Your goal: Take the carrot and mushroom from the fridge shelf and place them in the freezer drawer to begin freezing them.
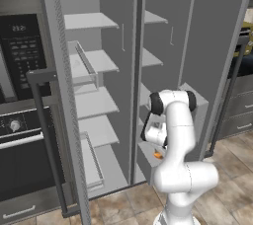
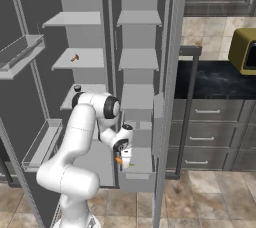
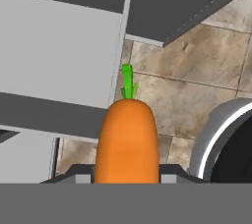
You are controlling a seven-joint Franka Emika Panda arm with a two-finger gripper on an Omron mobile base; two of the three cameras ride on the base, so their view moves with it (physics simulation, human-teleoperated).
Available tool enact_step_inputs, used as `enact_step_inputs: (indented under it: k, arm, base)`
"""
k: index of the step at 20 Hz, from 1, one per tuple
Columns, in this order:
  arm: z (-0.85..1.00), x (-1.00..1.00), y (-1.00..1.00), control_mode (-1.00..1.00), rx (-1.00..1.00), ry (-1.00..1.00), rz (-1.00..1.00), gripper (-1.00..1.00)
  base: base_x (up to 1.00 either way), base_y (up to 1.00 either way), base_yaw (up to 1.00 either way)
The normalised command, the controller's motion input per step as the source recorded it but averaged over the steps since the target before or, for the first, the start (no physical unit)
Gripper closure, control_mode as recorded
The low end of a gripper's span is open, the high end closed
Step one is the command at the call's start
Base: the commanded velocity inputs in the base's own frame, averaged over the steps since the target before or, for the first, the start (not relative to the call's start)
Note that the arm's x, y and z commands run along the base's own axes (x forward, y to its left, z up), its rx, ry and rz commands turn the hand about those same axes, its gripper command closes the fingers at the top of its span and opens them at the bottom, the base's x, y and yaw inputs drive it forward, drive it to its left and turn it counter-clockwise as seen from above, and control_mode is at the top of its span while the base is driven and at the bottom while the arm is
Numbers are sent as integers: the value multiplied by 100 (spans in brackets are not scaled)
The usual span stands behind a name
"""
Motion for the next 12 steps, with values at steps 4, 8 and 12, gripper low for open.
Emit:
enact_step_inputs:
  k: [4,8,12]
  arm:
    - [-35,59,-1,-100,0,0,0,100]
    - [-44,52,-4,-100,0,1,0,100]
    - [-64,25,-2,-100,0,0,1,100]
  base:
    - [0,0,0]
    - [0,0,0]
    - [0,0,0]
